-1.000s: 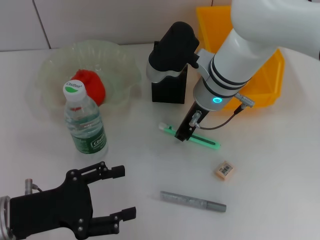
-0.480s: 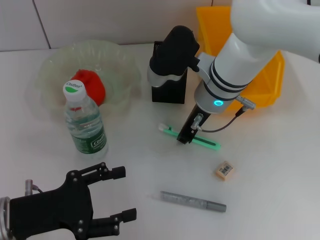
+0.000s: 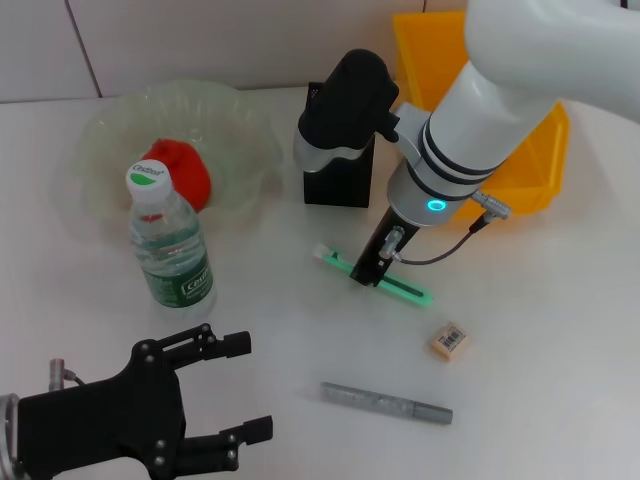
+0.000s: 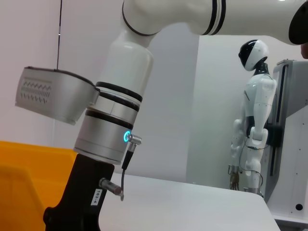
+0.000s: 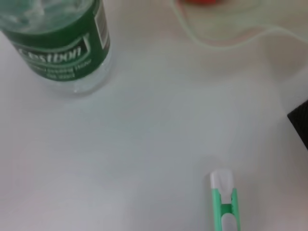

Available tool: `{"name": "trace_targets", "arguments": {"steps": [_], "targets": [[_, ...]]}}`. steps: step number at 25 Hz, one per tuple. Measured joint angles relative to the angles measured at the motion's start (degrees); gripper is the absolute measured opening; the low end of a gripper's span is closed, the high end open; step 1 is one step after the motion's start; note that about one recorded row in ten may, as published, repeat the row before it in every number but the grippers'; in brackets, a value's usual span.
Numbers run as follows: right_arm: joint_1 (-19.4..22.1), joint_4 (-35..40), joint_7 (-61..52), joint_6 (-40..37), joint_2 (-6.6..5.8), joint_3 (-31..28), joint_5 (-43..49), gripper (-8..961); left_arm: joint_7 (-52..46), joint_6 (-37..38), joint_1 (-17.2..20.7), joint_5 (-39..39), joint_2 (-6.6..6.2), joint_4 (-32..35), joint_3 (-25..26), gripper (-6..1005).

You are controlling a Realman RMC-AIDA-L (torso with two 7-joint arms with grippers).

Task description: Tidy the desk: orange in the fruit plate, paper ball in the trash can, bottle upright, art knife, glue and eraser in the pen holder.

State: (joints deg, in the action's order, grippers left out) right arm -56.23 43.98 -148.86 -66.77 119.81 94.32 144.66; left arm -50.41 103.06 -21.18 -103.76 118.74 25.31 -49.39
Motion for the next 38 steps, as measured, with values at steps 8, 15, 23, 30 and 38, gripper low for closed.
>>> {"name": "trace_targets", "arguments": {"steps": [8,15,23,30,38], "targets": [[9.86,19.65,0.28,-2.77,-0.5,-6.64,-1.59,174,-0.03,0.19,0.19,0.06,0.0,-0.08,0.25,816],[22.17,42.12,3.34,-1.61,-0.54,-15.69,-7.02,174,-0.04,0.68,-0.02,0.06,-0.01,-0.09,0.3,816],[30.7,39.64,27.03,14.82,-0.5,-18.23,-32.21,174,0.28,0.68,-0.31,0.05,-0.16,-0.09,0.53,816],[29.26,25.3,50.98,21.74,-0.35,-17.21,-51.98,175,0.03,0.46,-0.49,0.05,-0.18,-0.09,0.55,817],[26.85,13.0,72.95,26.95,-0.22,-14.28,-69.17,175,-0.43,0.04,-0.53,0.05,-0.18,-0.09,0.63,817]]}}
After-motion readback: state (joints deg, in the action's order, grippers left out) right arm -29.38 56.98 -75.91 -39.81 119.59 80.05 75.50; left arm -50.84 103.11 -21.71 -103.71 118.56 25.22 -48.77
